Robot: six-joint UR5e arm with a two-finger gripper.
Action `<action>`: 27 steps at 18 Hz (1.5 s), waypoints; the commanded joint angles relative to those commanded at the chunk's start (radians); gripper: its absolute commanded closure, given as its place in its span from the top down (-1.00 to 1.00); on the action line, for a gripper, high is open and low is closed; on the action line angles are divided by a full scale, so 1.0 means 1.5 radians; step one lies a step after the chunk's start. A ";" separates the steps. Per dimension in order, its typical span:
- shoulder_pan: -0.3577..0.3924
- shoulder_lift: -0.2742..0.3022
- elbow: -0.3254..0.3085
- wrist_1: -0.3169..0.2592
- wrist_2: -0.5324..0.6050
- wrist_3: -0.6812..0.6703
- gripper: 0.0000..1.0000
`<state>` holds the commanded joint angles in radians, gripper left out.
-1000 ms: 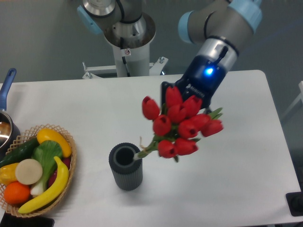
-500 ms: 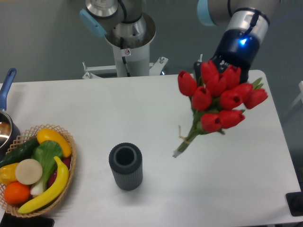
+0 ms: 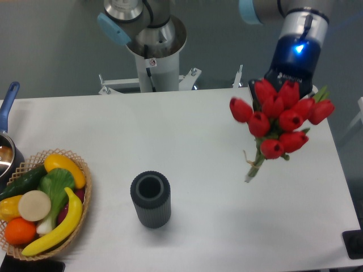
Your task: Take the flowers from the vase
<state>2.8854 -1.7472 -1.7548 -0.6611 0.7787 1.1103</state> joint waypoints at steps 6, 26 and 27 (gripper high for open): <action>-0.019 -0.016 -0.018 -0.003 0.187 0.014 -0.75; -0.110 -0.047 -0.021 -0.063 0.454 0.069 -0.58; -0.118 -0.051 -0.021 -0.066 0.468 0.069 -0.59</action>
